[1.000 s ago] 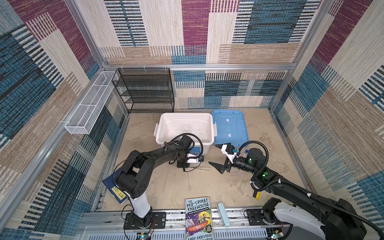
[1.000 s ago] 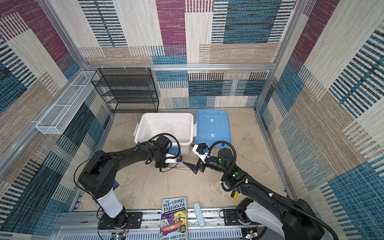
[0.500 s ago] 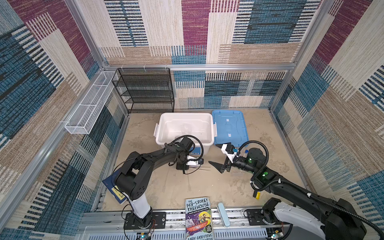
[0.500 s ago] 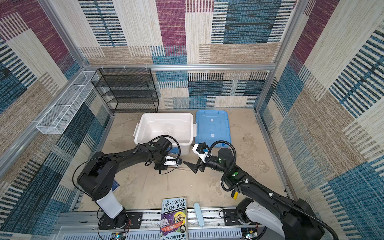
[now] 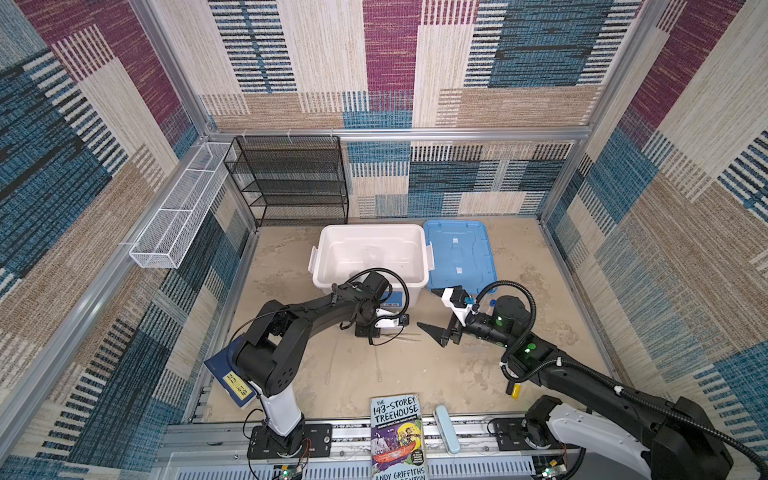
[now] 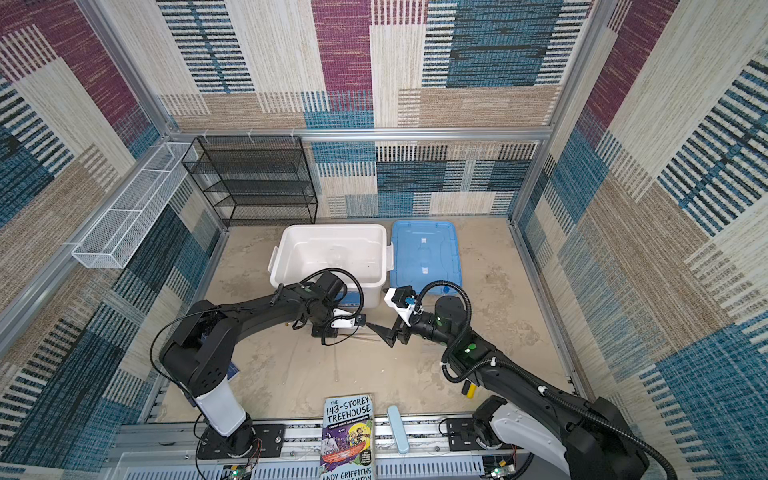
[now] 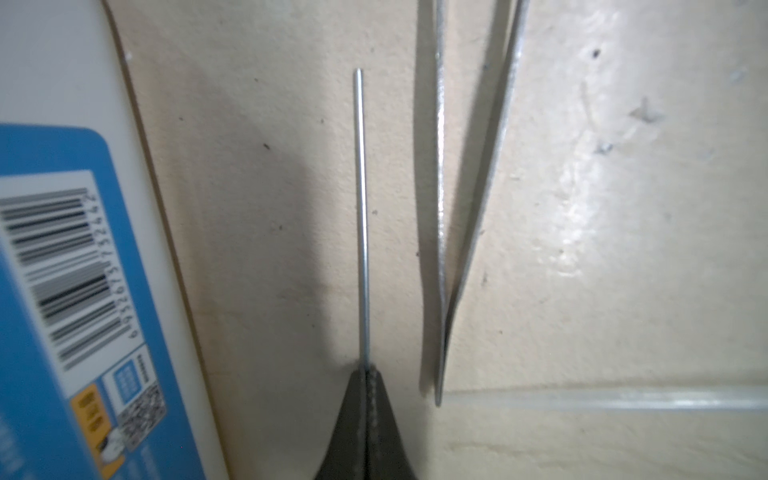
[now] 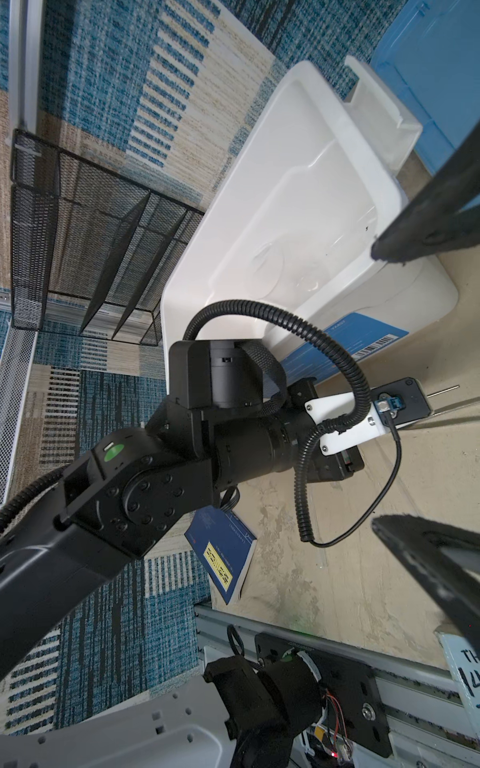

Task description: Organize the chemistry lab equipment

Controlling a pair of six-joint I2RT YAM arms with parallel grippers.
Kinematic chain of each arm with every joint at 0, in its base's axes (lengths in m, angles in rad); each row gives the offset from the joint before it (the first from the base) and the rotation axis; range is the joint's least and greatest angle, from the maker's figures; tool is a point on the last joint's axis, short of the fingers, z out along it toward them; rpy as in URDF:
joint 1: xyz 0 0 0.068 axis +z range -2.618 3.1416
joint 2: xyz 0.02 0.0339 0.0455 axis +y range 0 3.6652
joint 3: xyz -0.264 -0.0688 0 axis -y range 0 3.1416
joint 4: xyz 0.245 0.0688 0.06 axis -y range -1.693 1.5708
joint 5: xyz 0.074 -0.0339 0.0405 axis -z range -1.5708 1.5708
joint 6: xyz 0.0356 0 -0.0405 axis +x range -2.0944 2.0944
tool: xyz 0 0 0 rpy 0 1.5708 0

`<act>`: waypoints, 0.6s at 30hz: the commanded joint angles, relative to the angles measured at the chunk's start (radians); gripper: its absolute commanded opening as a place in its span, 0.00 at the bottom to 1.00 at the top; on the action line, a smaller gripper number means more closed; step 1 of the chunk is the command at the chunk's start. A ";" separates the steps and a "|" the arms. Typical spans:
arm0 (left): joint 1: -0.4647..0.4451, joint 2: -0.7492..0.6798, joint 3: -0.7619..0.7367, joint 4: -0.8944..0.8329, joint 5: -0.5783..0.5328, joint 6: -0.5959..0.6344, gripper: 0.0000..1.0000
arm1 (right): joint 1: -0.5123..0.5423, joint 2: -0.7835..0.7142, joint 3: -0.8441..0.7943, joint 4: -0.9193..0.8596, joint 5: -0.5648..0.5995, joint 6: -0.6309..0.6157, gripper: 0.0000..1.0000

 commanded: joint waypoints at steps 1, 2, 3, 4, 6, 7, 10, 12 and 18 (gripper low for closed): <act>0.001 0.005 -0.017 -0.132 -0.014 -0.009 0.00 | 0.000 -0.004 0.008 0.015 0.007 -0.003 0.96; 0.001 -0.001 -0.017 -0.128 -0.015 -0.012 0.00 | 0.000 -0.004 0.008 0.015 0.008 -0.003 0.96; 0.001 -0.005 -0.017 -0.126 -0.017 -0.015 0.00 | 0.001 -0.003 0.008 0.016 0.007 -0.003 0.96; 0.002 -0.008 -0.014 -0.126 -0.017 -0.021 0.00 | 0.001 -0.002 0.008 0.016 0.007 -0.003 0.96; 0.003 -0.023 -0.009 -0.128 -0.008 -0.029 0.00 | 0.001 0.000 0.010 0.015 0.008 -0.004 0.96; 0.003 -0.035 -0.008 -0.130 -0.003 -0.031 0.00 | 0.001 0.001 0.009 0.015 0.009 -0.003 0.96; 0.007 -0.070 -0.001 -0.133 0.015 -0.041 0.00 | 0.002 0.002 0.008 0.015 0.010 -0.005 0.96; 0.009 -0.092 0.001 -0.135 0.026 -0.045 0.00 | 0.002 0.004 0.010 0.015 0.011 -0.006 0.96; 0.018 -0.123 0.001 -0.140 0.020 -0.050 0.00 | 0.002 0.010 0.012 0.013 0.015 -0.010 0.96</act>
